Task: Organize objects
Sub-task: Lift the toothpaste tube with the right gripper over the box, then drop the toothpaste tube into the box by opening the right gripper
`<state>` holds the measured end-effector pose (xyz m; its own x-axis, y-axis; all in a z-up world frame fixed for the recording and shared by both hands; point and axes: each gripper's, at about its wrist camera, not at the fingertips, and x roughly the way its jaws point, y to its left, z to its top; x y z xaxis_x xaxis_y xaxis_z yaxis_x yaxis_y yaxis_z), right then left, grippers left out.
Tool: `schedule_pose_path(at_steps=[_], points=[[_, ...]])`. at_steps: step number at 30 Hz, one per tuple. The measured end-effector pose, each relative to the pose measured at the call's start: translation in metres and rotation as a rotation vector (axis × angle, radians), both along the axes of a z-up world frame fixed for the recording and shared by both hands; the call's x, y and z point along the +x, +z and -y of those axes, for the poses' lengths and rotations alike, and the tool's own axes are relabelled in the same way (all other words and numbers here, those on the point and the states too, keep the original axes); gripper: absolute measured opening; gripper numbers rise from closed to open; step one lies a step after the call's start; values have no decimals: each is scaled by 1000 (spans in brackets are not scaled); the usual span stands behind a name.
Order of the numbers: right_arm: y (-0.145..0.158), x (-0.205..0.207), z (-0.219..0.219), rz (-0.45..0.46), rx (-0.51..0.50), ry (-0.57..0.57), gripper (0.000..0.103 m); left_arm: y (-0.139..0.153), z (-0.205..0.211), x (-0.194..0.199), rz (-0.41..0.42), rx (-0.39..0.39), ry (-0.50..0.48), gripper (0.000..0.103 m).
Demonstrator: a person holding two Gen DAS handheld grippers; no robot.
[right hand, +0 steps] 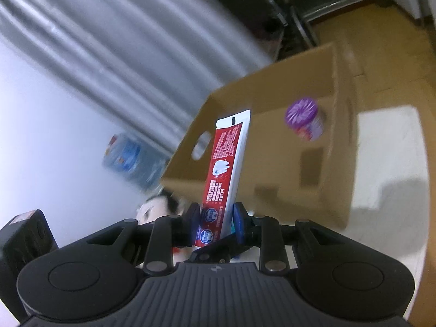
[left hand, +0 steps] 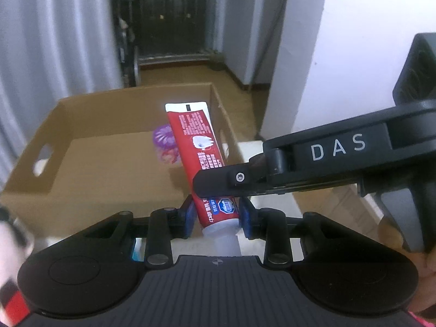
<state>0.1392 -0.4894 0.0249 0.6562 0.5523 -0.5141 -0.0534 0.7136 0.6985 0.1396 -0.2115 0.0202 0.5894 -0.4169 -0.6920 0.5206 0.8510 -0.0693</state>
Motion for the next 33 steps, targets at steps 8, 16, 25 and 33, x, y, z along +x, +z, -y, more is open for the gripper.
schedule_pose_path(at_steps=[8, 16, 25, 33], points=[[-20, 58, 25, -65, -26, -87, 29, -25, 19, 83, -110, -38, -52, 33], [-32, 85, 26, -77, -146, -133, 29, -46, 19, 134, -220, -133, -68, 33], [-32, 75, 37, -51, -182, -179, 29, -56, 26, 132, -234, -114, -67, 36], [-6, 39, 37, 20, -134, -174, 30, -27, 1, 99, -160, -118, -14, 47]])
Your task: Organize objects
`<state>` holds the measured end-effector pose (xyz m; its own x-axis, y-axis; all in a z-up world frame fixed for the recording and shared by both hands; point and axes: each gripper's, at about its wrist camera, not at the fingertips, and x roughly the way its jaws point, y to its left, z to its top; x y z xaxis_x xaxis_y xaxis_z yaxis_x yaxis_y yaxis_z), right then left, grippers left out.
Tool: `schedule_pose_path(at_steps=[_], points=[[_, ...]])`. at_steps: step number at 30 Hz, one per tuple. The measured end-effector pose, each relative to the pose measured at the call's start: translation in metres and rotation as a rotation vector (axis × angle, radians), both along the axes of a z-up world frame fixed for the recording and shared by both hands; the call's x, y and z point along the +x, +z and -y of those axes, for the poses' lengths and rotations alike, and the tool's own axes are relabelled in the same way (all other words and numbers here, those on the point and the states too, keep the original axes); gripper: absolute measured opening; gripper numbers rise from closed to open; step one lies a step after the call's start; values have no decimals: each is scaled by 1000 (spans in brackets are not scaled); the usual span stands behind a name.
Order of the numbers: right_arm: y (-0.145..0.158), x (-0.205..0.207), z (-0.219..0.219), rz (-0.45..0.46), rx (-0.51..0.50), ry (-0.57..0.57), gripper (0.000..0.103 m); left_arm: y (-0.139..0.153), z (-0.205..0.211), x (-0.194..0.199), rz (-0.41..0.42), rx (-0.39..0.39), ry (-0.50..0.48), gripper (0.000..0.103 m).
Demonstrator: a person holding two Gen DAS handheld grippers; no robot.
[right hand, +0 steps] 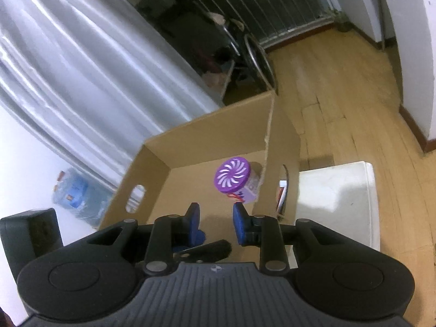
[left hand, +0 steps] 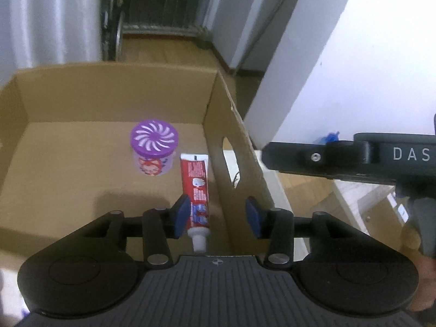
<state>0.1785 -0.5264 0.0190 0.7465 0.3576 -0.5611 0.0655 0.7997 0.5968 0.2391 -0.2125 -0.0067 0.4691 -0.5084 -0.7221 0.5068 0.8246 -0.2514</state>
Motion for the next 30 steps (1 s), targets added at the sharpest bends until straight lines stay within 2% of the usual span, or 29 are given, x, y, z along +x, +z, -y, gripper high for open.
schedule_pose_path(at_steps=[4, 7, 9, 13, 17, 19, 22, 25, 30], points=[[16, -20, -7, 38, 34, 30, 30, 21, -27, -32, 59, -15, 64, 60], [25, -33, -16, 59, 55, 70, 31, 34, -55, -62, 105, -26, 136, 73], [26, -40, -24, 65, 66, 103, 32, 39, -75, -86, 131, -32, 192, 77], [22, -49, -46, 49, 88, 184, 49, 37, -112, -128, 159, -7, 297, 86], [6, -51, -78, 0, 110, 272, 55, 20, -131, -154, 161, 67, 351, 94], [-4, -50, -96, -26, 113, 315, 64, 7, -135, -158, 146, 91, 355, 95], [-16, -46, -122, -58, 95, 360, 72, -8, -136, -153, 139, 130, 343, 96], [-27, -34, -137, -103, 102, 369, 75, -22, -142, -139, 119, 151, 340, 96], [-51, -10, -147, -196, 104, 311, 78, -44, -151, -109, 86, 119, 322, 96]])
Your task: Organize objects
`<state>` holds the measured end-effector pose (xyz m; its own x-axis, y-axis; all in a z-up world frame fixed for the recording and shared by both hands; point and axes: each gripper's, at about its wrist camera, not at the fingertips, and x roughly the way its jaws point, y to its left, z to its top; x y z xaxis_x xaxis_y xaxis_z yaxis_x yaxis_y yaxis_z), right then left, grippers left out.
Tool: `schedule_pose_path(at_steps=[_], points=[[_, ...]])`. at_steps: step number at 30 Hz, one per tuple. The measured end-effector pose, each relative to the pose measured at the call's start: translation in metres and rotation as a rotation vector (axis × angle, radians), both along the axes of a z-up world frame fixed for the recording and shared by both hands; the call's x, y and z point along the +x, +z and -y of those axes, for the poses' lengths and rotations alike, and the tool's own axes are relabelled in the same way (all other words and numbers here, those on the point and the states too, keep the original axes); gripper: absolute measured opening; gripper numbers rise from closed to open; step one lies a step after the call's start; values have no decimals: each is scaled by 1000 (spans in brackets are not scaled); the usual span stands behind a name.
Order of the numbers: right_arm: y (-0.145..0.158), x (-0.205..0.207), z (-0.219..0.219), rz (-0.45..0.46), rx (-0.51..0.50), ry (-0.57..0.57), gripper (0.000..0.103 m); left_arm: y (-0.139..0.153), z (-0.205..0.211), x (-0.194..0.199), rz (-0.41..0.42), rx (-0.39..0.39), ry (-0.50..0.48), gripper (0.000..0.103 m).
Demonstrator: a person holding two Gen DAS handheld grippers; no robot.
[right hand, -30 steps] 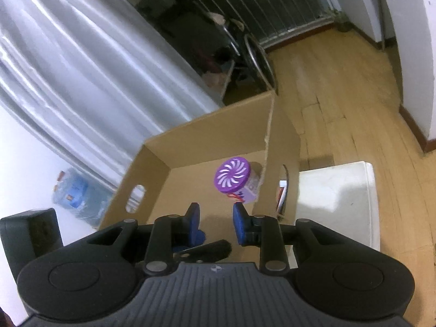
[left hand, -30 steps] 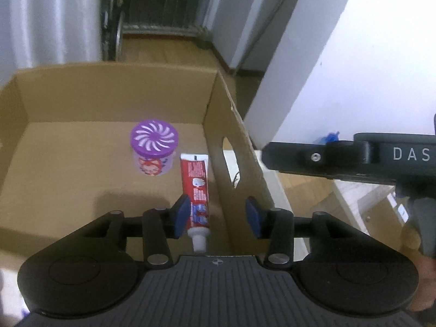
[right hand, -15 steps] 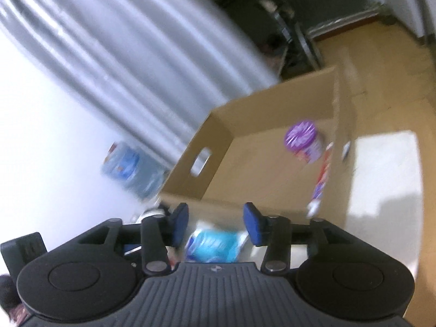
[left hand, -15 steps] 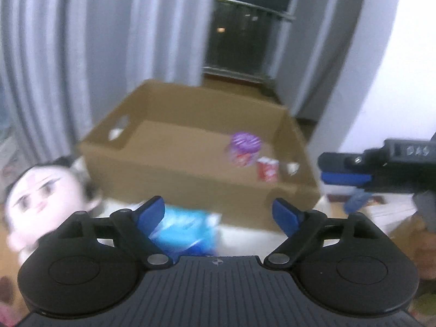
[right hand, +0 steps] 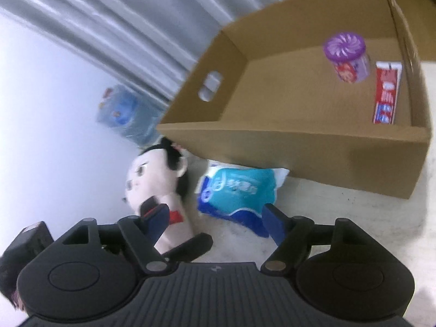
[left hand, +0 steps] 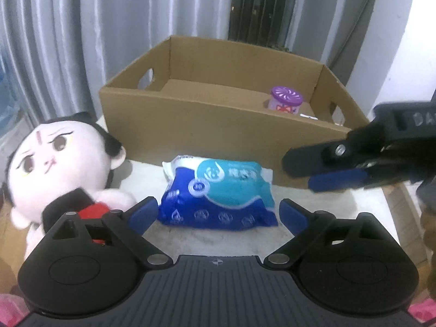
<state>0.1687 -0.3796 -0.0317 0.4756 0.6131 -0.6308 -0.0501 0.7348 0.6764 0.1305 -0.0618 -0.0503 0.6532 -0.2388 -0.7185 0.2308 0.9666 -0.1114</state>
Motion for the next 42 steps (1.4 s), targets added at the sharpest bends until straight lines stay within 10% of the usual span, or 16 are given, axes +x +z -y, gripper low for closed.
schedule_pose_path(at_steps=[15, 42], points=[[-41, 46, -19, -140, -6, -29, 82, -39, -2, 49, -87, -49, -95, 98], [-34, -39, 34, -107, -60, 72, 85, -33, 59, -71, -153, -144, -138, 99]])
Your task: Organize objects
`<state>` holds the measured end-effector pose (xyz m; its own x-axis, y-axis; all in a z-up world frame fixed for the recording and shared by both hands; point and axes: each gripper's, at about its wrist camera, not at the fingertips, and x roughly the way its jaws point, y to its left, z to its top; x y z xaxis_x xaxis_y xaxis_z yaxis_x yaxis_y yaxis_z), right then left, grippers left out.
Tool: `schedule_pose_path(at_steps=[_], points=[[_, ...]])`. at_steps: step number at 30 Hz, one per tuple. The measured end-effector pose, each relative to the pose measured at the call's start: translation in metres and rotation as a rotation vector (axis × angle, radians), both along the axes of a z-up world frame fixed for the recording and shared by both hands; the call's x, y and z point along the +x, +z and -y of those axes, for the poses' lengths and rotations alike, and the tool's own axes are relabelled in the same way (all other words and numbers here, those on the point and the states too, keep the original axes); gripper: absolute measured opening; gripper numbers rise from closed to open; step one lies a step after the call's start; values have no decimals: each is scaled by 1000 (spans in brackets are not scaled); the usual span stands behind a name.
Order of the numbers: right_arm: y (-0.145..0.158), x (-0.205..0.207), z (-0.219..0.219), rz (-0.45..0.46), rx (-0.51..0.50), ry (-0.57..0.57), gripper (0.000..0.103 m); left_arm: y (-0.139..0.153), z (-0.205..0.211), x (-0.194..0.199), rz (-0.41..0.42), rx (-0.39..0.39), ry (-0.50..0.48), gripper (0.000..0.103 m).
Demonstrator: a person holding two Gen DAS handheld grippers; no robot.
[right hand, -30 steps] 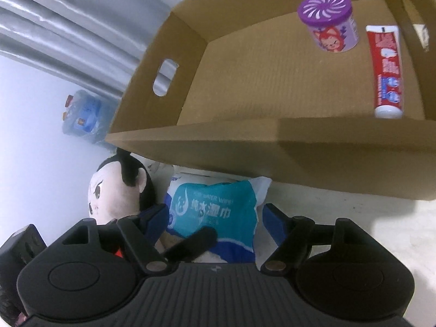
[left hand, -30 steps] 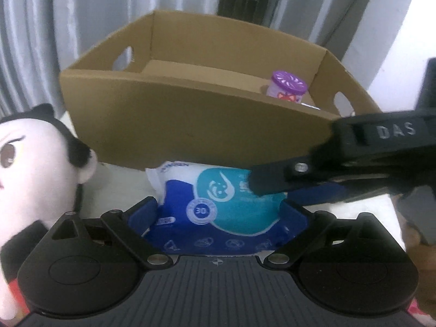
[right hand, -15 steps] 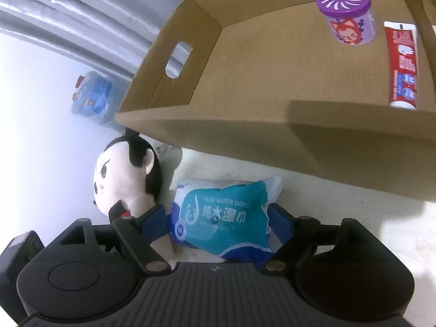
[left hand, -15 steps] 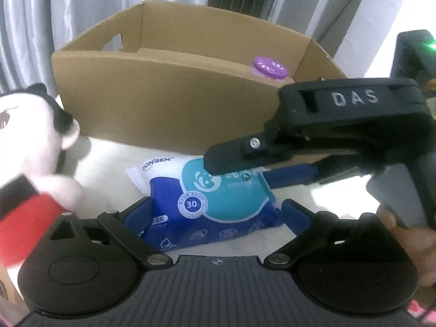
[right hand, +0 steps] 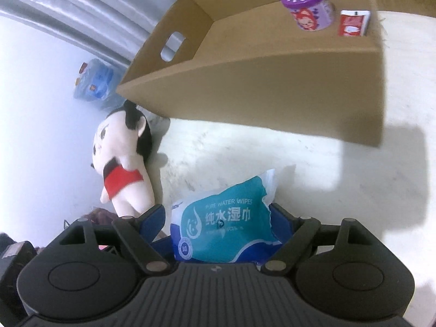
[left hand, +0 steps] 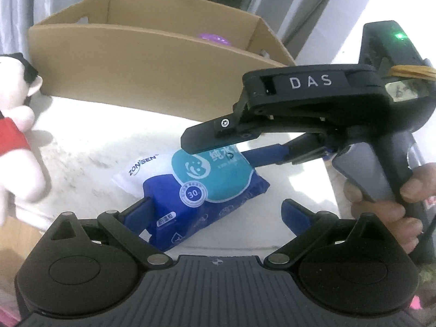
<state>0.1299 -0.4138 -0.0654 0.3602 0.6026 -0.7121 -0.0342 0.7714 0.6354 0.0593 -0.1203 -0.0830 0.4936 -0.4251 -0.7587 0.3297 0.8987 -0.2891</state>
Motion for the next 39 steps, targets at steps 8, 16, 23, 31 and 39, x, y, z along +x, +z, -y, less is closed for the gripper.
schedule_pose_path(at_steps=[8, 16, 23, 31, 39], points=[[-4, -10, 18, 6, -8, -35, 86, -2, -1, 15, 62, 114, 36, 99], [-10, -12, 15, -2, -5, -5, 91, -36, 2, 43, -31, 184, 30, 99], [3, -23, 27, 37, -43, 18, 92, -45, 4, 54, -14, 178, 60, 99], [-4, -34, 39, 118, -48, 32, 94, -48, 1, 55, 72, 225, 113, 98], [-22, -27, 16, 94, -1, 35, 94, -60, 6, 51, 60, 202, 127, 98]])
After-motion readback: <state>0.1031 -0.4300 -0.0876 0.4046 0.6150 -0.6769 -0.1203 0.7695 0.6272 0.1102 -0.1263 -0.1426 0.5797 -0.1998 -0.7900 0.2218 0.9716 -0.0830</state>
